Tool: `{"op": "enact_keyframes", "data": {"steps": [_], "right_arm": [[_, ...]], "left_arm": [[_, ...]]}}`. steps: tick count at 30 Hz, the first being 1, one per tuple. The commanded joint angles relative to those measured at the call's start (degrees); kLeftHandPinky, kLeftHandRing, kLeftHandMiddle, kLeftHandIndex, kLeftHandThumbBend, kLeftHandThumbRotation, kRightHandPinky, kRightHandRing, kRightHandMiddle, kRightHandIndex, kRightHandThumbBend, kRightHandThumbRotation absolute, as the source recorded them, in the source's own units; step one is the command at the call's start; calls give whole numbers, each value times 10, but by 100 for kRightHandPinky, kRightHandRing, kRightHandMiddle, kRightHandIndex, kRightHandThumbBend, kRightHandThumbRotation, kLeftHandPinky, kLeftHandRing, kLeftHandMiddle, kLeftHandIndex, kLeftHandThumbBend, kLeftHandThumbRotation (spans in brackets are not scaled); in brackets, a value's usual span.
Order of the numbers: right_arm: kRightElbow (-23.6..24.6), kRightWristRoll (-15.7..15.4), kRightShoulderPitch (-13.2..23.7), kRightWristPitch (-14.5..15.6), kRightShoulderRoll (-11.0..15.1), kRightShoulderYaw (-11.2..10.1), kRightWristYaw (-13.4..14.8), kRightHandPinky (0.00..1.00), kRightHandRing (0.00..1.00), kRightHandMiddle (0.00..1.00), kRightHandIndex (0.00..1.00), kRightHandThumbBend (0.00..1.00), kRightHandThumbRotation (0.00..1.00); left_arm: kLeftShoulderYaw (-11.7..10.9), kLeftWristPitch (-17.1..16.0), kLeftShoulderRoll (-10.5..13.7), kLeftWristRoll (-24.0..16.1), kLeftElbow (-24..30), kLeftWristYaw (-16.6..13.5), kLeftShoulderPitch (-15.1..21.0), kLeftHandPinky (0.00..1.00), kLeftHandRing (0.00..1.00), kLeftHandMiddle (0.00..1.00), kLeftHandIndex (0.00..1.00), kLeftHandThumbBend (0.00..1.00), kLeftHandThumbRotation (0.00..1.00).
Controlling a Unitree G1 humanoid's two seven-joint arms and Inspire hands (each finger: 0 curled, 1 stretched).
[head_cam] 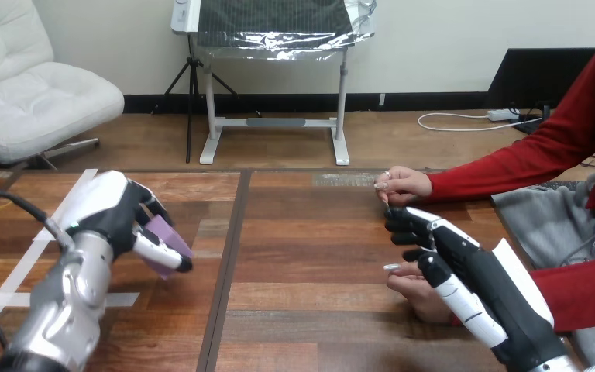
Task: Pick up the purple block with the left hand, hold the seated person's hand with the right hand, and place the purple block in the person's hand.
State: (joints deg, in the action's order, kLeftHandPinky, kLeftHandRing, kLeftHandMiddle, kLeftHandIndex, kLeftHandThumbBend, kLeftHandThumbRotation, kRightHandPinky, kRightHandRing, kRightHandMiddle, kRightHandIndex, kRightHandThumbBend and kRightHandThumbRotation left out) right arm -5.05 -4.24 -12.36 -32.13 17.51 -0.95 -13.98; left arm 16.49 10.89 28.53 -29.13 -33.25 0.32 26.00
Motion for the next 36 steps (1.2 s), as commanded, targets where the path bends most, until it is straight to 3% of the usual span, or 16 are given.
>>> {"op": "enact_keyframes", "data": {"steps": [1,9,30,36], "right_arm": [[-85,-44,147,-45,69,-49,35,75,81,83,84,67,100],[-127,-60,180,-45,102,-50,41,73,81,83,84,68,100],[-250,-116,262,-69,168,-35,78,66,78,82,83,72,100],[-278,-129,278,-74,183,-30,87,65,77,82,84,71,100]], "left_arm": [[-39,5,12,2,207,11,-19,21,28,36,43,81,0],[-49,-13,14,9,251,17,-40,21,27,35,43,82,0],[-62,39,2,1,348,56,-69,22,29,38,44,80,0],[-64,33,1,6,351,58,-73,21,28,38,44,81,0]]}}
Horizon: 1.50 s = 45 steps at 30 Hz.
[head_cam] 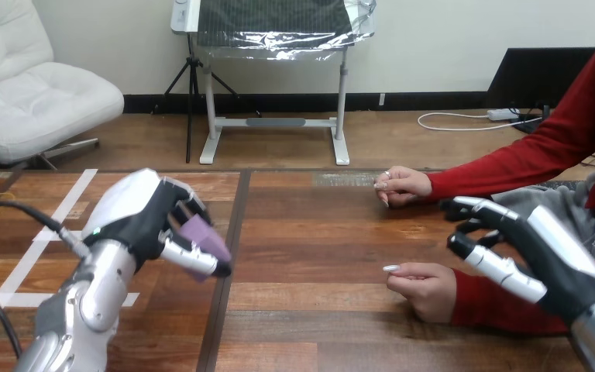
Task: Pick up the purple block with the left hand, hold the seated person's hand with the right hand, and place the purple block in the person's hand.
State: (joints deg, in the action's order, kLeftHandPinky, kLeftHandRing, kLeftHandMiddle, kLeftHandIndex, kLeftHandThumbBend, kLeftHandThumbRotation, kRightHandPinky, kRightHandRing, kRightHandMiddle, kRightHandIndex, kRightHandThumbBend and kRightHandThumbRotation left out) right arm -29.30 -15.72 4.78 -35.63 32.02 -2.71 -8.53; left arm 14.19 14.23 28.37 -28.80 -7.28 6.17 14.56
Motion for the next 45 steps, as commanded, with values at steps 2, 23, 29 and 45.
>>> {"op": "enact_keyframes", "data": {"steps": [2,23,29,45], "right_arm": [[-44,-18,112,-42,42,-13,36,65,77,82,84,70,100],[-140,-35,161,-62,71,7,41,65,78,82,84,65,88],[-161,-23,172,-58,77,15,6,68,80,84,84,73,69],[-232,-10,212,-38,81,32,-94,75,85,87,84,90,23]], "left_arm": [[-42,0,2,3,92,1,41,21,28,37,44,81,0],[-46,8,-5,0,99,15,37,21,29,39,44,81,0],[-49,16,-7,0,107,21,37,22,30,39,44,80,0],[-69,3,-16,32,134,21,33,26,33,40,43,77,0]]}}
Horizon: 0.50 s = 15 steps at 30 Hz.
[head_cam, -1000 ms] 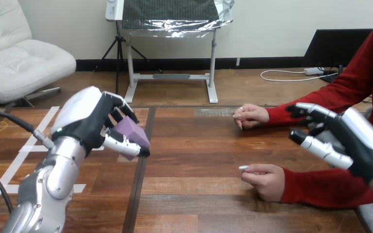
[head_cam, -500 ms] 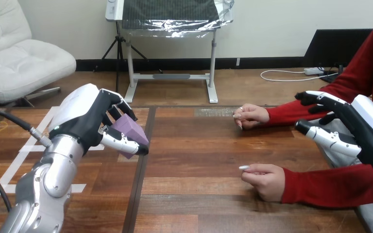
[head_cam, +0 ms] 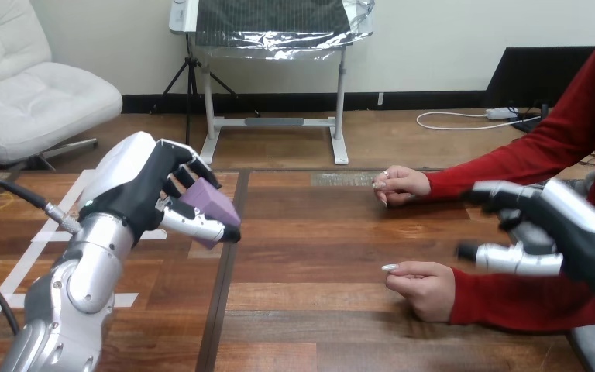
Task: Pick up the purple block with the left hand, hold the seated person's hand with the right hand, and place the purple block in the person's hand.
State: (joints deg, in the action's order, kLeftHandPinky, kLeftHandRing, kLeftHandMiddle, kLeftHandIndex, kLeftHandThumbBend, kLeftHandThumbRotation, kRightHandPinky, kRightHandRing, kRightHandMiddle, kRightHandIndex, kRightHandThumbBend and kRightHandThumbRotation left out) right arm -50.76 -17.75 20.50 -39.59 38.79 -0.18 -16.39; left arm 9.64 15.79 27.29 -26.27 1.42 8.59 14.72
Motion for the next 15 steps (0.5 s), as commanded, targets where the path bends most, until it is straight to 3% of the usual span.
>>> {"op": "enact_keyframes", "data": {"steps": [1,6,15], "right_arm": [[-23,9,58,3,13,9,-19,75,85,87,84,91,22],[-40,-6,68,9,15,21,-22,75,85,87,84,98,18],[-68,-27,86,13,17,46,-21,77,84,87,86,100,12]], "left_arm": [[-24,-12,-6,8,49,-3,32,26,33,40,43,77,0],[-27,-12,-7,12,55,-1,33,27,34,41,43,76,0],[-29,-9,-8,11,66,-1,33,27,33,40,43,77,0]]}}
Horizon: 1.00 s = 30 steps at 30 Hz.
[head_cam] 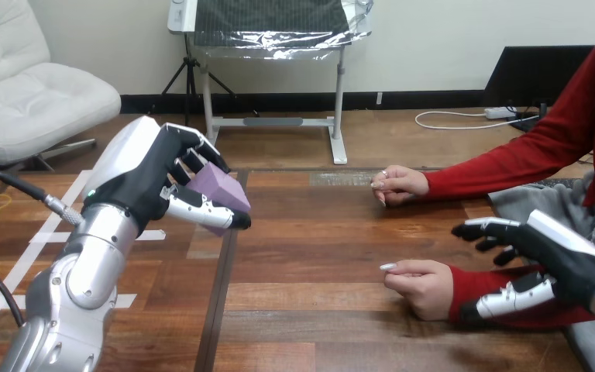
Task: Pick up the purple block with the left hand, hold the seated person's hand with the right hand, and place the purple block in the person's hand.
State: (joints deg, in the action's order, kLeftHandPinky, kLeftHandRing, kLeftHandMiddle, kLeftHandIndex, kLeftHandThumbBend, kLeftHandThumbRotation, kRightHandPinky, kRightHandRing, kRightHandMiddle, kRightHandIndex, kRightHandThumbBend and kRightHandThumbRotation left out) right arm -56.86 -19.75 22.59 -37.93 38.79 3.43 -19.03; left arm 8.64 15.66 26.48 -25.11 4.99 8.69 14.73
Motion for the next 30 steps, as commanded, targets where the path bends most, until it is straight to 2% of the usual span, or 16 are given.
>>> {"op": "enact_keyframes", "data": {"steps": [1,12,18,24,30], "right_arm": [[-11,-11,68,-2,17,13,7,78,84,87,86,100,11],[-42,-29,88,13,16,32,8,77,84,87,86,100,5],[-57,-37,99,21,16,43,6,77,84,87,87,100,7],[-62,-51,105,27,18,54,15,81,86,87,87,100,8],[-64,-74,109,27,21,70,41,85,87,87,87,100,6]], "left_arm": [[-19,-7,0,0,32,-1,33,26,32,40,43,77,0],[-22,-2,-2,4,42,6,33,23,29,37,43,78,0],[-22,-2,-1,3,44,10,33,23,29,37,43,78,0],[-23,-2,0,4,45,13,33,24,30,38,43,78,0],[-25,-1,0,4,47,16,33,24,30,38,43,78,0]]}}
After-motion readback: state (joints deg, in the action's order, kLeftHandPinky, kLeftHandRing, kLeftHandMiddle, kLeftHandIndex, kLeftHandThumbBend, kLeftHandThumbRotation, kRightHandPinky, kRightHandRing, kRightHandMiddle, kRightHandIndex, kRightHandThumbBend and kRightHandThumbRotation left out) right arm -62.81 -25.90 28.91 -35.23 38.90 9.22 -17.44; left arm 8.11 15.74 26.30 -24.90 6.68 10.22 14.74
